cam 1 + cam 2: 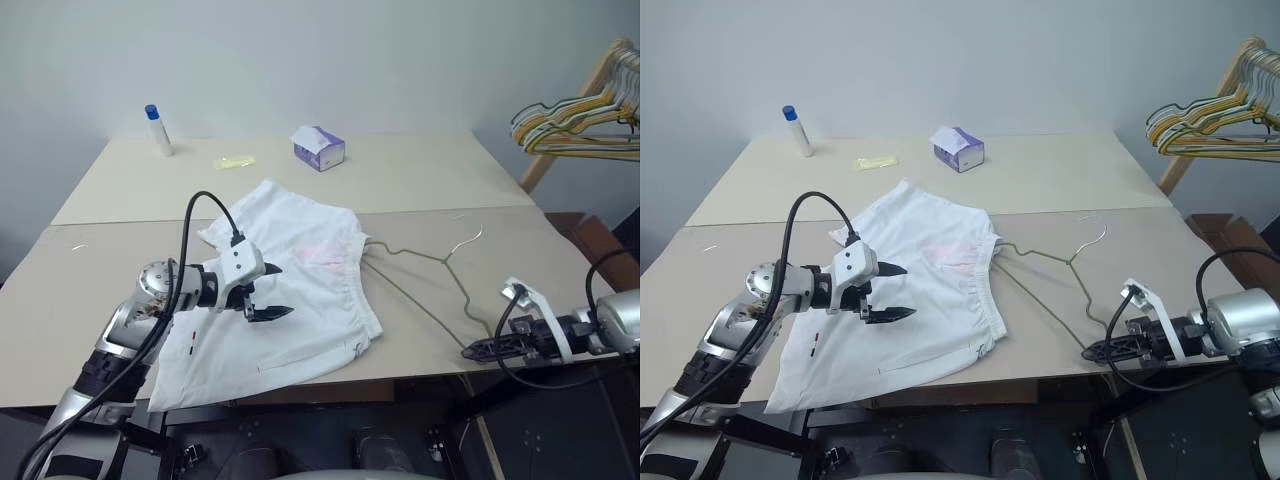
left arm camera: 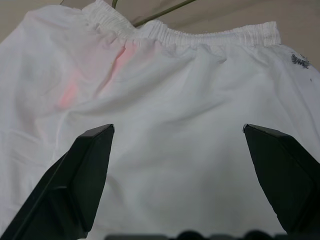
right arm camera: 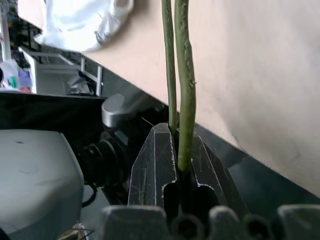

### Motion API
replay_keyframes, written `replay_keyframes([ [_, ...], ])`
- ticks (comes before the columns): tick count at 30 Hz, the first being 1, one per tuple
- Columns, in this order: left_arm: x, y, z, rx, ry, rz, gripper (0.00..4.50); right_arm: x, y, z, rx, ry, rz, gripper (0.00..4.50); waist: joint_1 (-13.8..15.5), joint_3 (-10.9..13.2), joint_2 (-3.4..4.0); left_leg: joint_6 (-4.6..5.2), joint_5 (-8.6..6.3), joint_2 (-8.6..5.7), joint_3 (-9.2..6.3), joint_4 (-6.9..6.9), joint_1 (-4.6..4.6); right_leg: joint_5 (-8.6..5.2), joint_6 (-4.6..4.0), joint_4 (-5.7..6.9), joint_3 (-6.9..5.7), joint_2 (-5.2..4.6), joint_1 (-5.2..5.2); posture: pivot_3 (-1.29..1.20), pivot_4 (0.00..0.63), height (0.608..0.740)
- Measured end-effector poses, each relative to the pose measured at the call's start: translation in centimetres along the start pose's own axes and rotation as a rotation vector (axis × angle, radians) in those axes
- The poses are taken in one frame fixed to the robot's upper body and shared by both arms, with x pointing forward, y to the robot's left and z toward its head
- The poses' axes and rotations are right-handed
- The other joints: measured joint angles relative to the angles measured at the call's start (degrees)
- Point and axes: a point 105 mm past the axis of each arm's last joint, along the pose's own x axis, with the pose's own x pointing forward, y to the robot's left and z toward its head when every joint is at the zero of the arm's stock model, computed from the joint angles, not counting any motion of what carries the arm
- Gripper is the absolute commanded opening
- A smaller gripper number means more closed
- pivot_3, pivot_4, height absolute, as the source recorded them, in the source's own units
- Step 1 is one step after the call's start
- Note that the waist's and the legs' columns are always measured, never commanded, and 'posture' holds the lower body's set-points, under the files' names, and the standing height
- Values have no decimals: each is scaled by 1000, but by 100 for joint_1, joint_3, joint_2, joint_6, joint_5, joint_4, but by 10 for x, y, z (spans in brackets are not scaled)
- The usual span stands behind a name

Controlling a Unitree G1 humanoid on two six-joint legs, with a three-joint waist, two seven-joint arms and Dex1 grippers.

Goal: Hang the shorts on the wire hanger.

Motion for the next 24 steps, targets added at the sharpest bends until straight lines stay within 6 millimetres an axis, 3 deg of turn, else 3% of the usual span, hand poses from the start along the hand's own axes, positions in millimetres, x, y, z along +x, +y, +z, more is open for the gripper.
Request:
replay_keyframes([
  [8, 1, -1, -1, 2, 4, -1, 4473, 6, 2, 10, 18, -25, 41, 0, 19, 0, 0, 0, 0, 0, -1, 0, -3, 0, 0, -1, -1, 0, -1, -50, 0, 740],
  [16, 3, -3, -4, -2, 14, -3, 4473, 12, 0, 0, 30, 56, 33, 0, 19, -1, 2, 0, 0, 0, -1, 1, -2, 0, -1, 1, -1, 0, -1, -52, 0, 740],
  [24, 8, -7, -6, 28, 30, -14, 4473, 21, -1, 22, 27, 38, 19, 0, 3, -2, 4, 0, 0, 0, -1, 2, -1, 1, -2, 3, -1, 1, -1, -47, 0, 740],
])
